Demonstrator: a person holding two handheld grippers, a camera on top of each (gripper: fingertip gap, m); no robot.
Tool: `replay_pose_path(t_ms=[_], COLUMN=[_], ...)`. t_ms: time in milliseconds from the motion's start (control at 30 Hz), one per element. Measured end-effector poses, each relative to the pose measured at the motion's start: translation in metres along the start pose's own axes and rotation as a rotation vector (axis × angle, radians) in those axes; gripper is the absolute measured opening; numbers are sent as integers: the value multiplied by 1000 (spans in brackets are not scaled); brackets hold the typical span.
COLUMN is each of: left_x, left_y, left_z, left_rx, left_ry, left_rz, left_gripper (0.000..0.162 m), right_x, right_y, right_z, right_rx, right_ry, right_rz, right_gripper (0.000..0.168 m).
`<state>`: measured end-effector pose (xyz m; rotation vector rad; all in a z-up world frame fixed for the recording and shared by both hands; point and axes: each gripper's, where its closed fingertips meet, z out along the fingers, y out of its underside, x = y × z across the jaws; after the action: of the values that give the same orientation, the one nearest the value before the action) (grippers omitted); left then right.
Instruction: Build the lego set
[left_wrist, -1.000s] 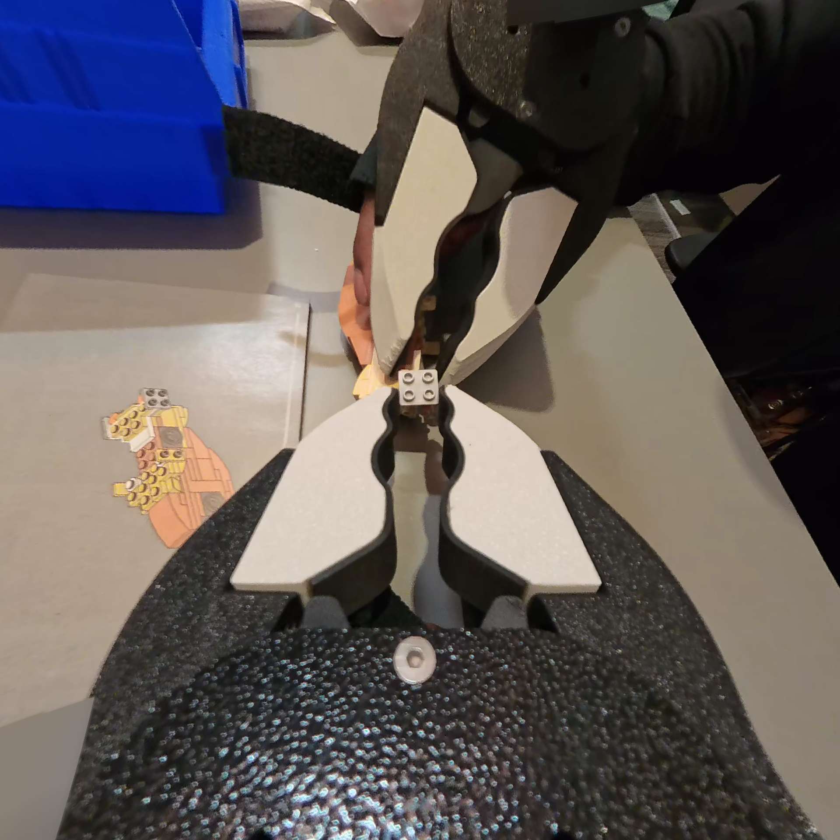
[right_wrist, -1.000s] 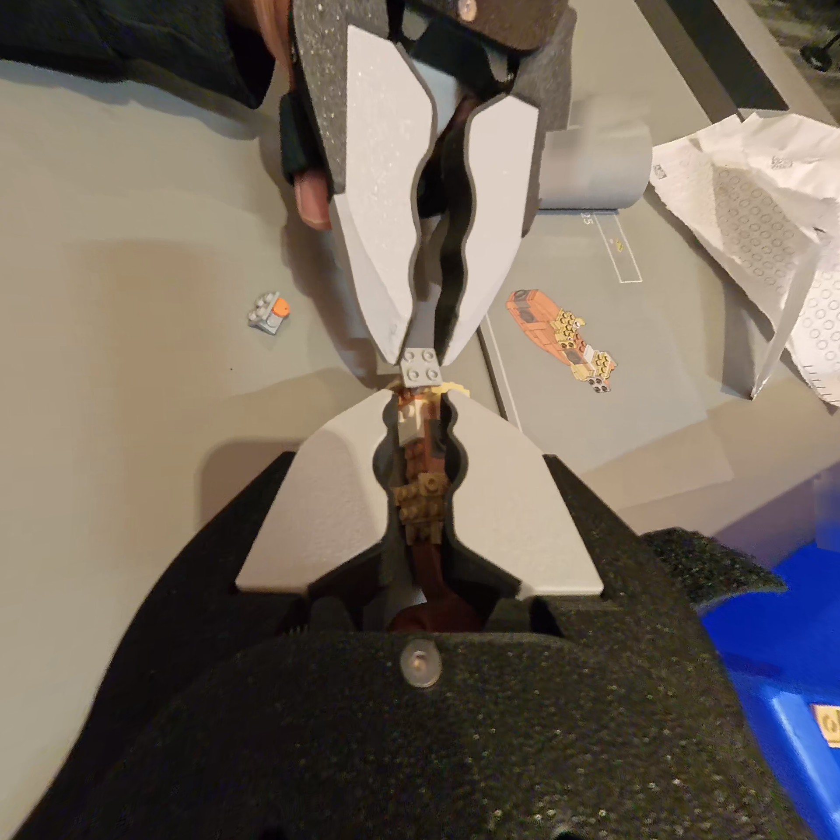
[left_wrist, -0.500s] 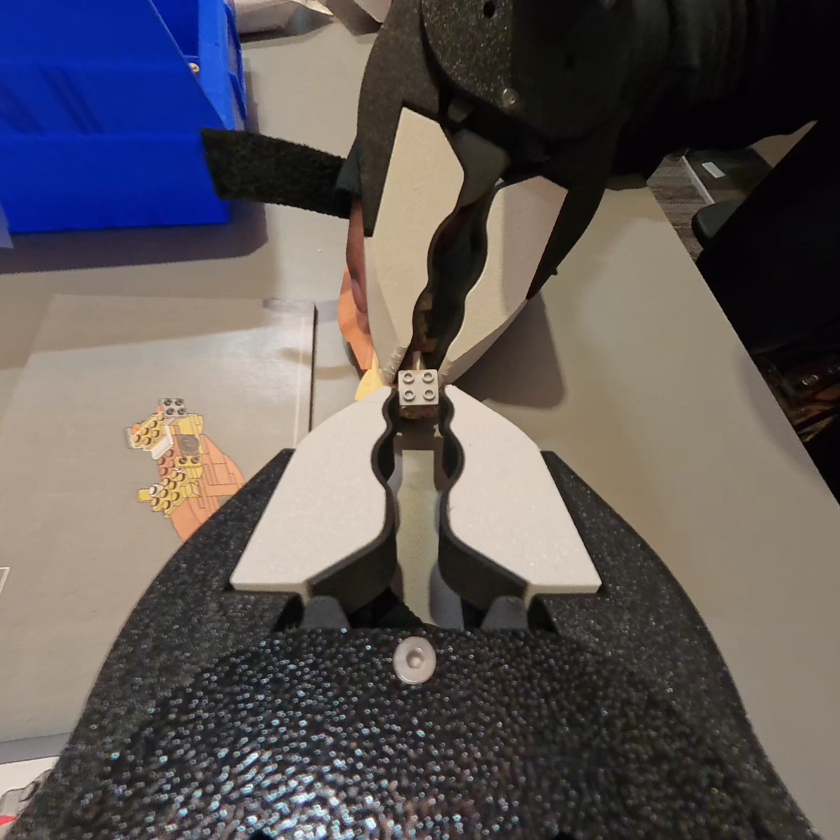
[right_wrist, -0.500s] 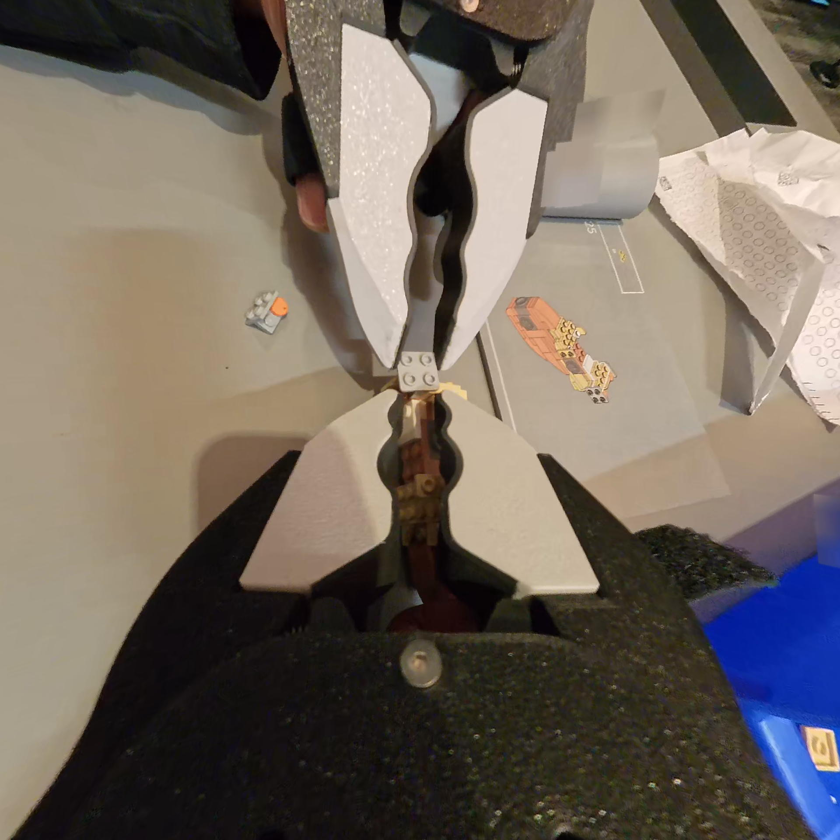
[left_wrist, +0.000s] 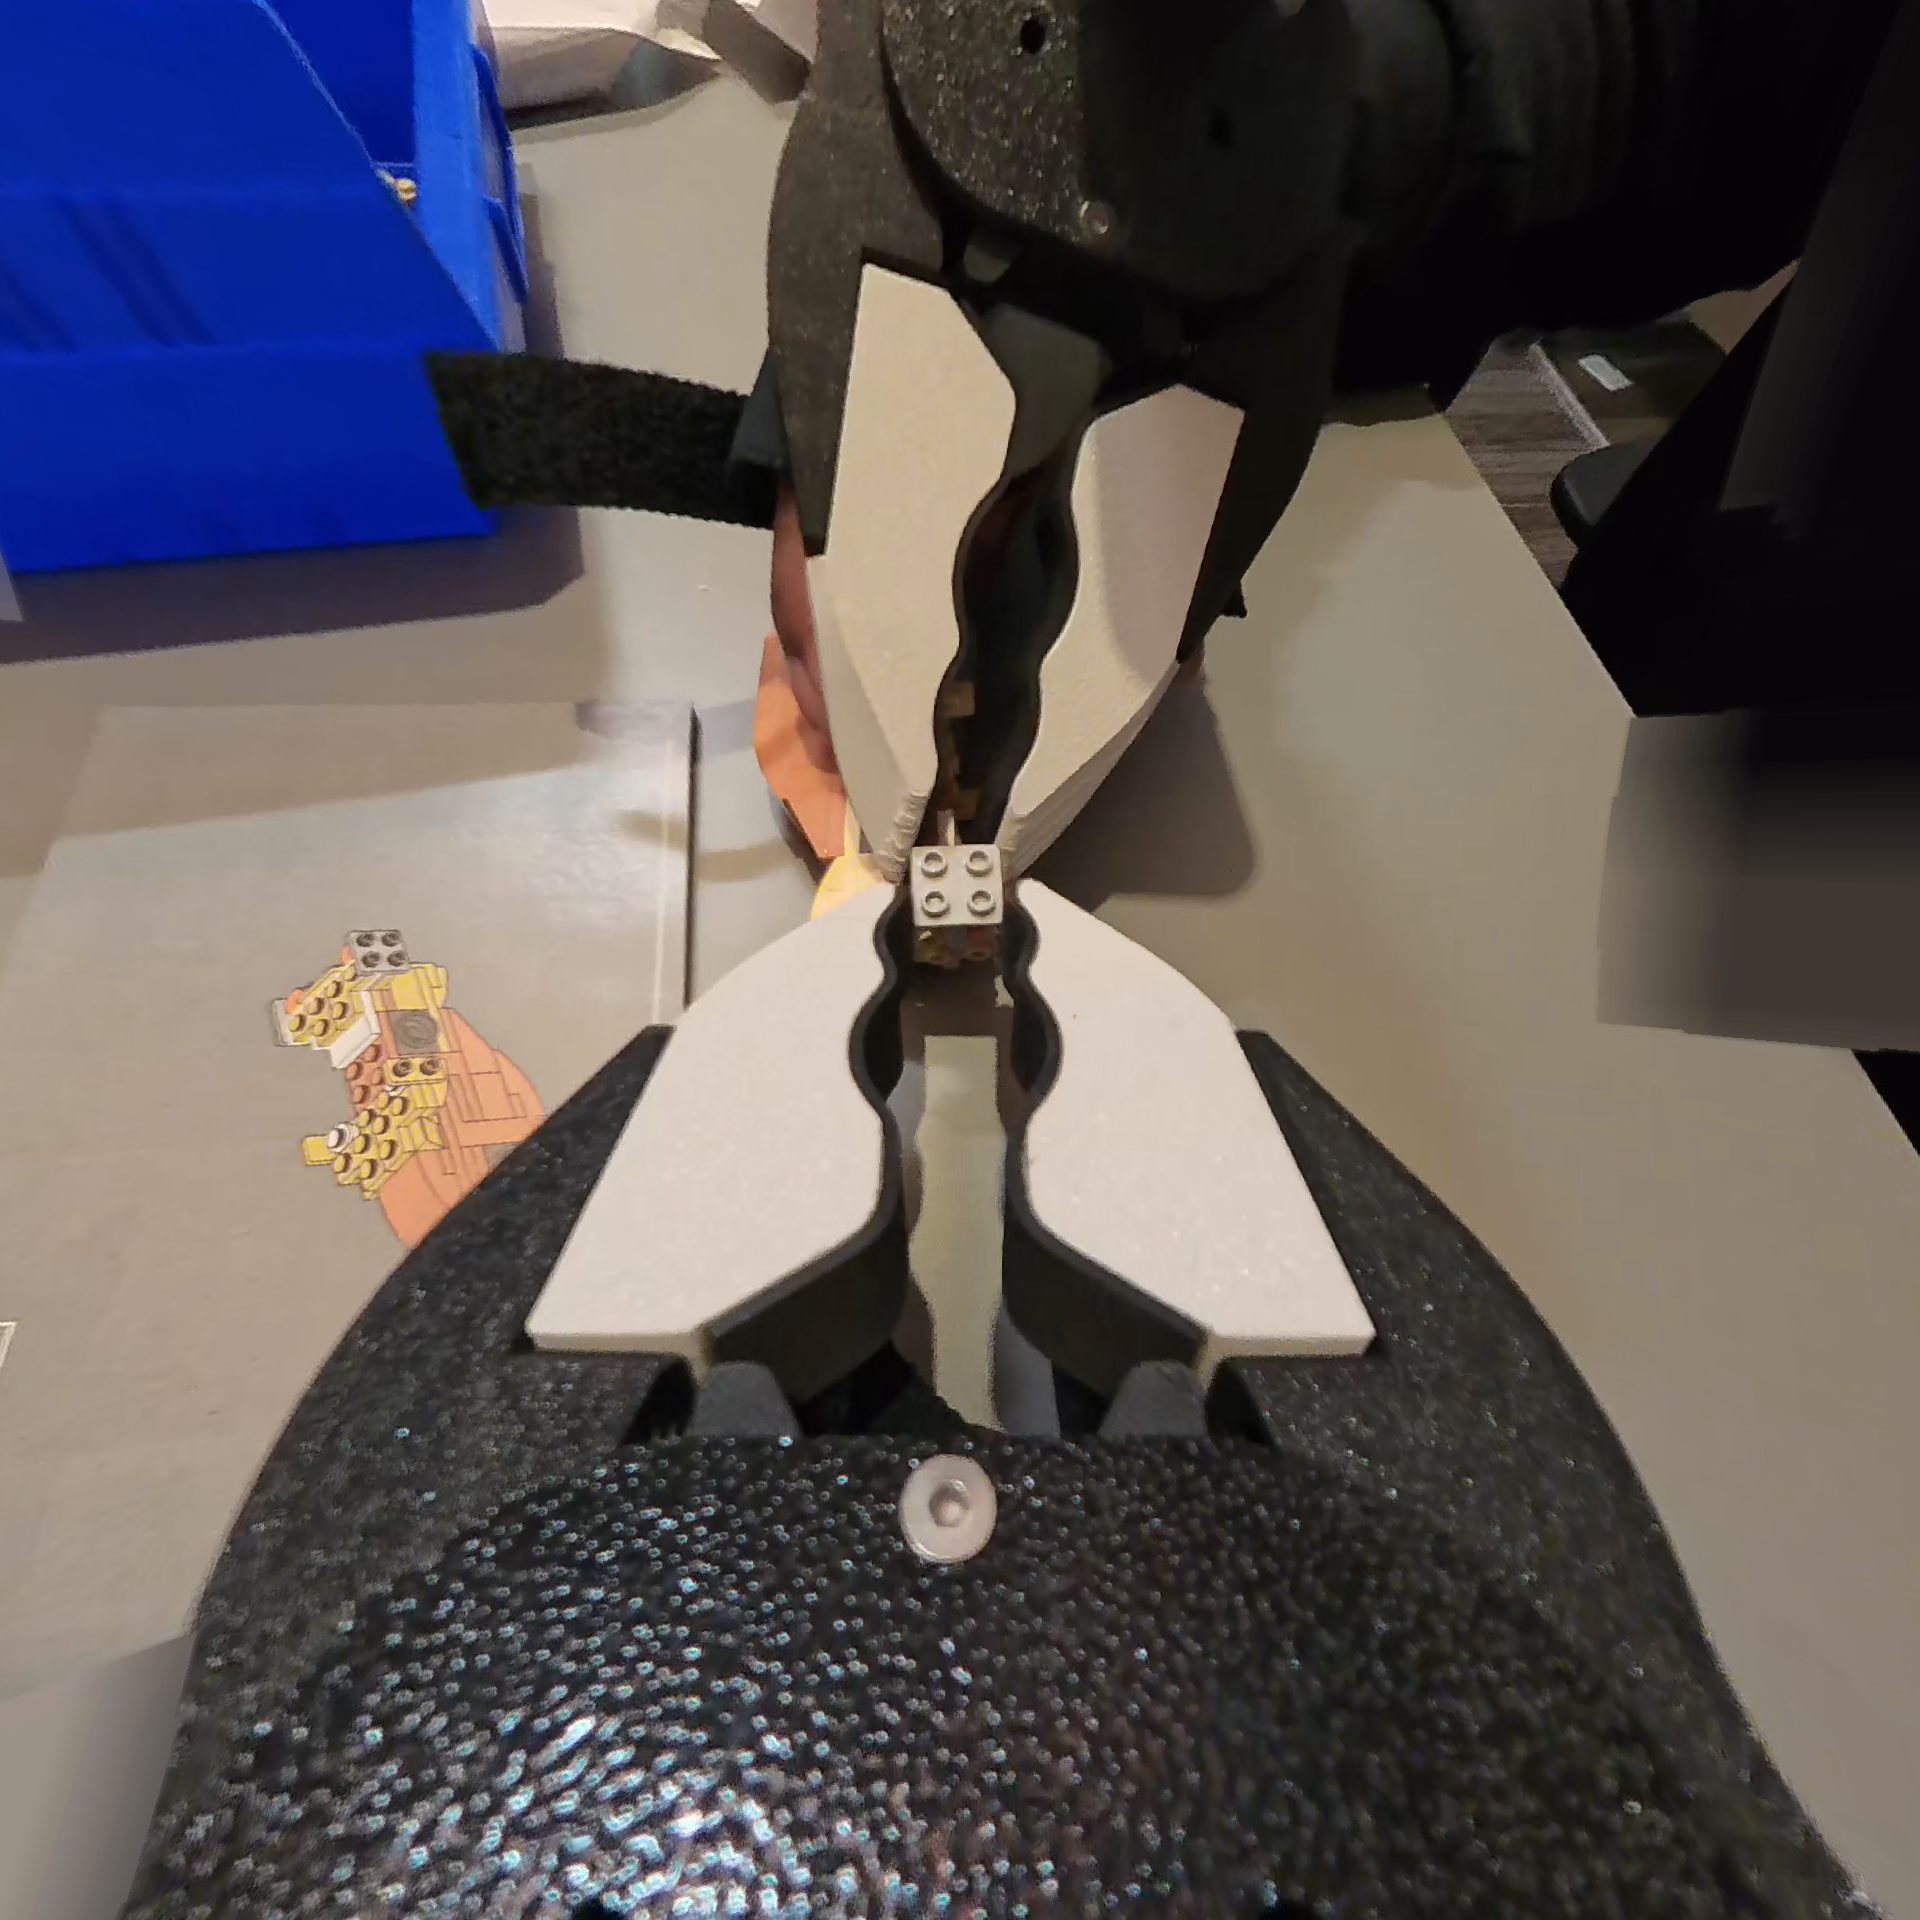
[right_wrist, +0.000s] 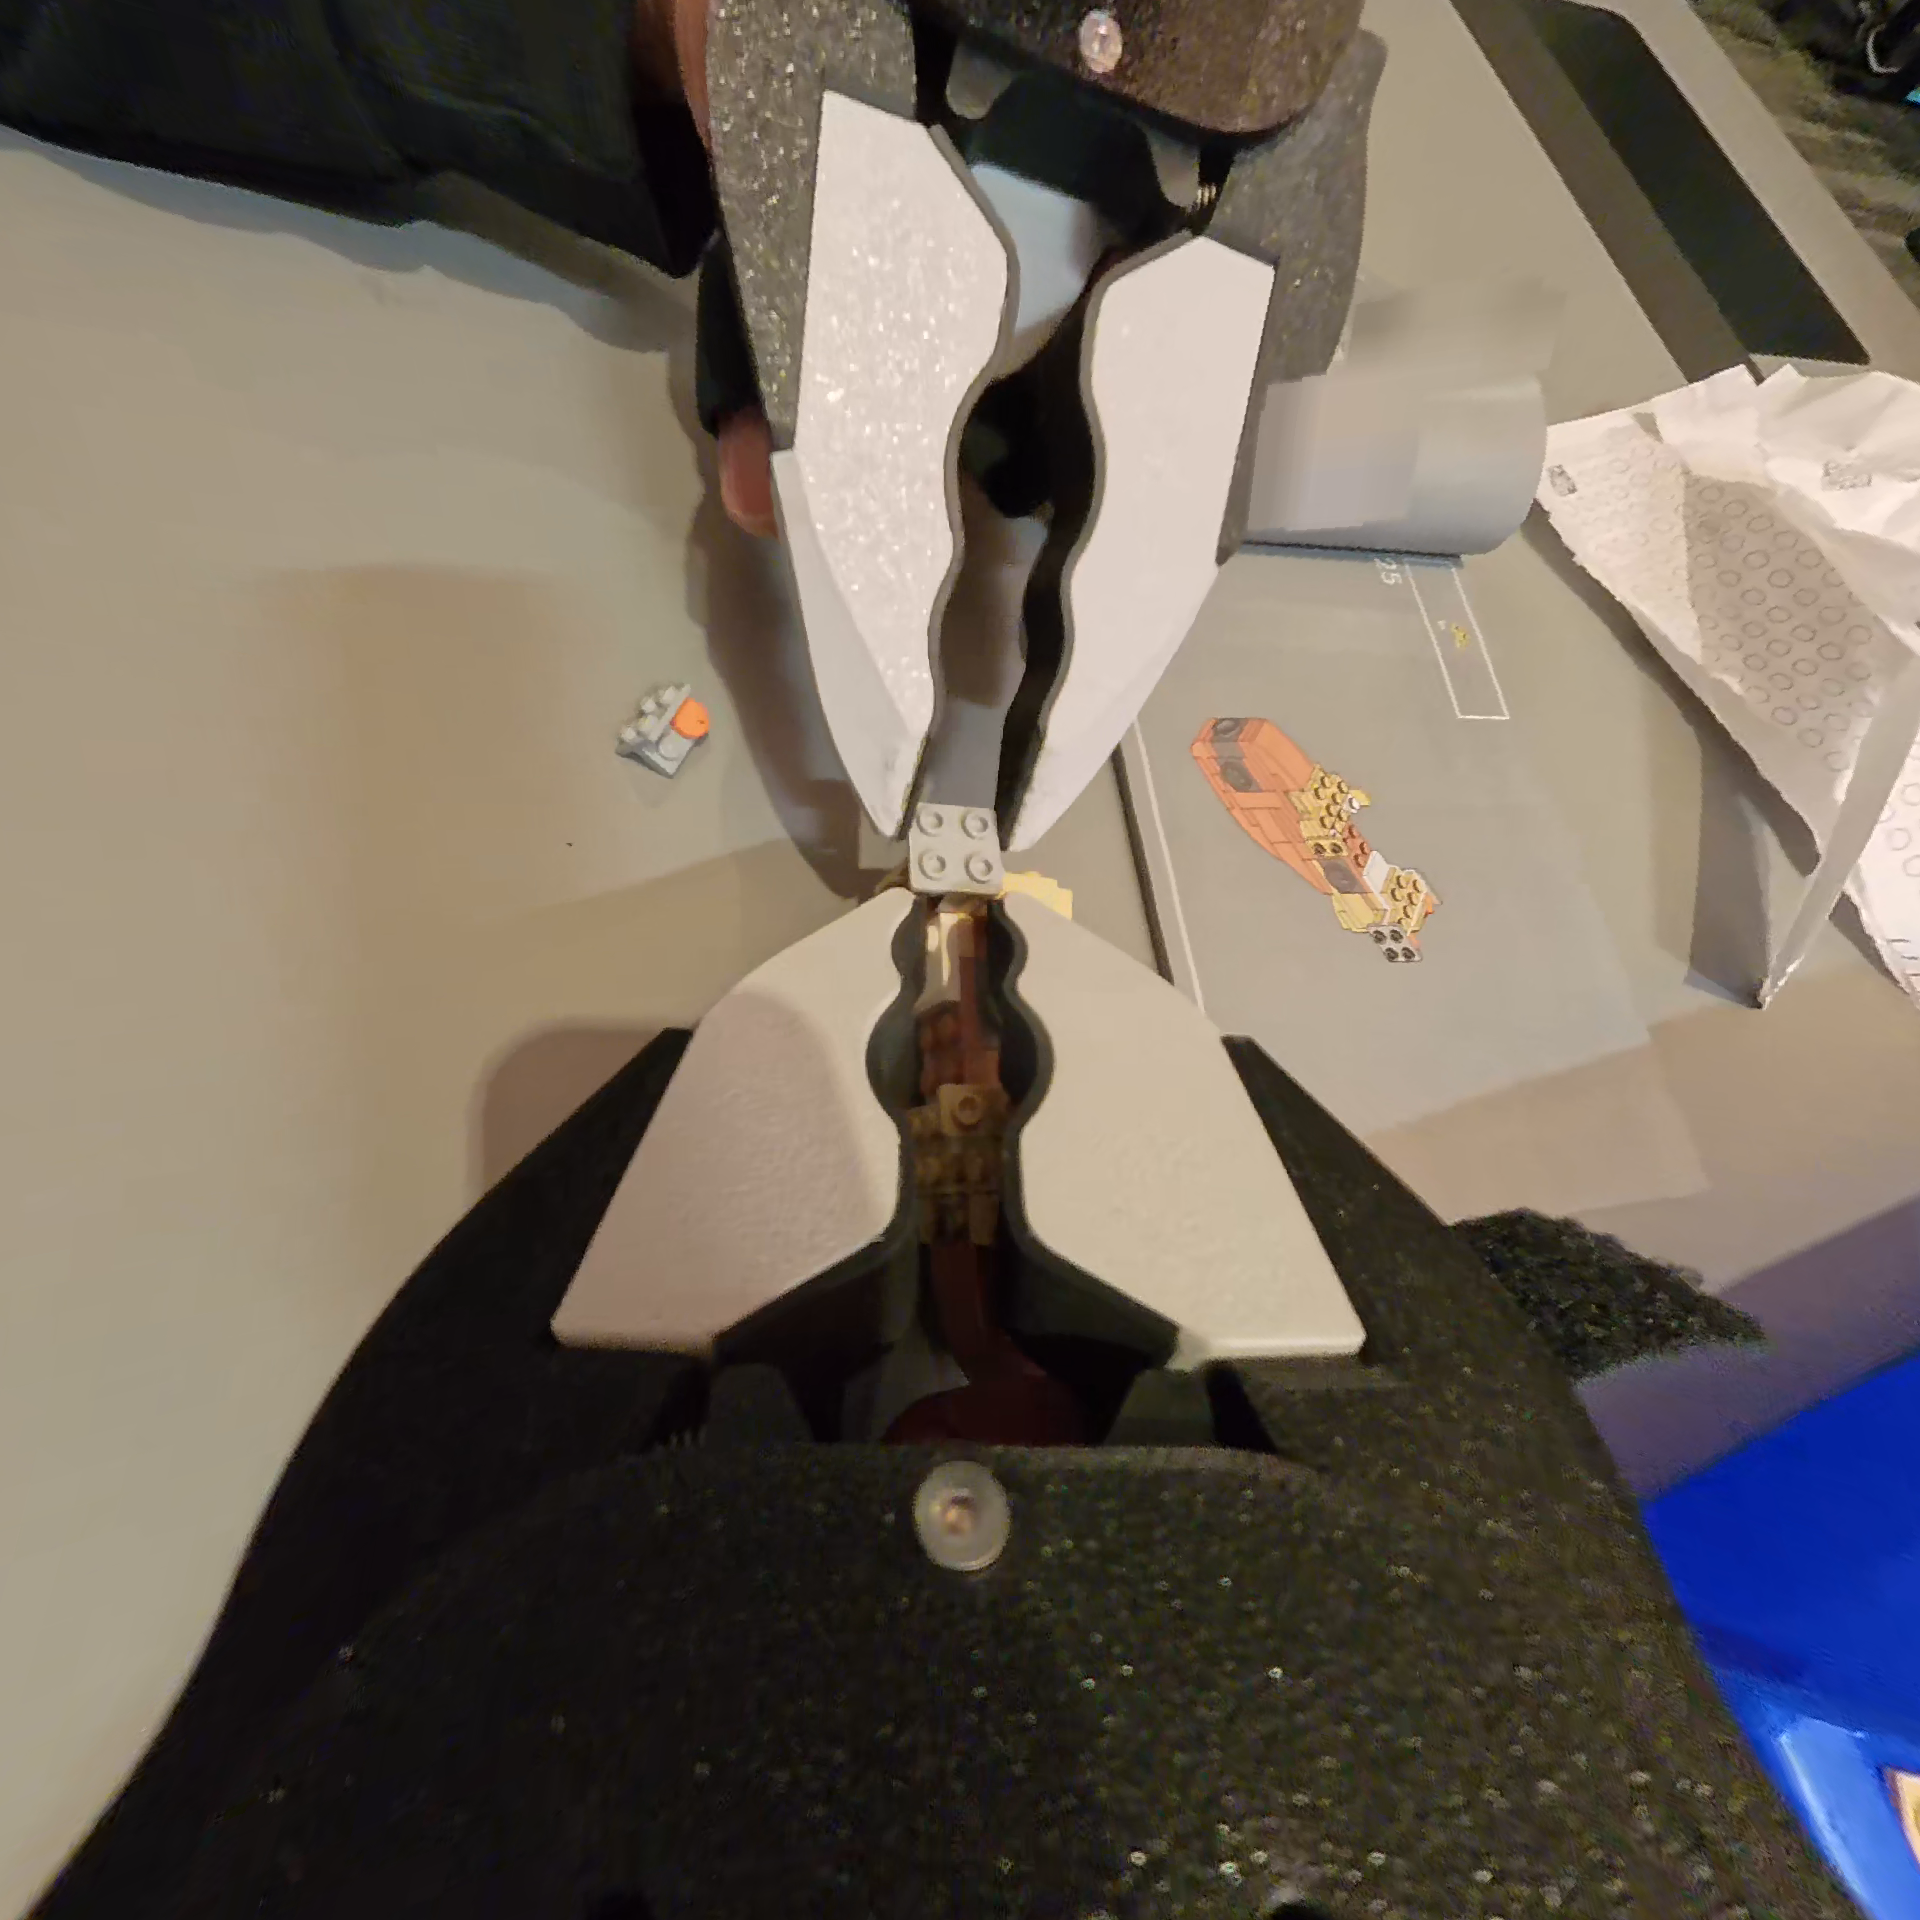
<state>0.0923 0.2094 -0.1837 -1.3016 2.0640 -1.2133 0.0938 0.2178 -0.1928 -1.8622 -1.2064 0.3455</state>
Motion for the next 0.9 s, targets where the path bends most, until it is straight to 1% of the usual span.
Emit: replay_pose_path(t_ms=[200,567,900], left_x=[6,7,7], left_y=[1,0,-2], left_z=[0,-2,-2], left_rx=[-5,36,-24], left_ry=[15,-20,-68], left_rz=[26,5,46], left_gripper=[15,15,15], right_x=[-6,-6,-6], right_y=[-1,-3,-4], right_z=[-1,-3,-4], right_rx=[9,68,86], right_ry=[-34,-4,-8], right_rz=[-45,-44,-30], right_gripper=[11,11,11])
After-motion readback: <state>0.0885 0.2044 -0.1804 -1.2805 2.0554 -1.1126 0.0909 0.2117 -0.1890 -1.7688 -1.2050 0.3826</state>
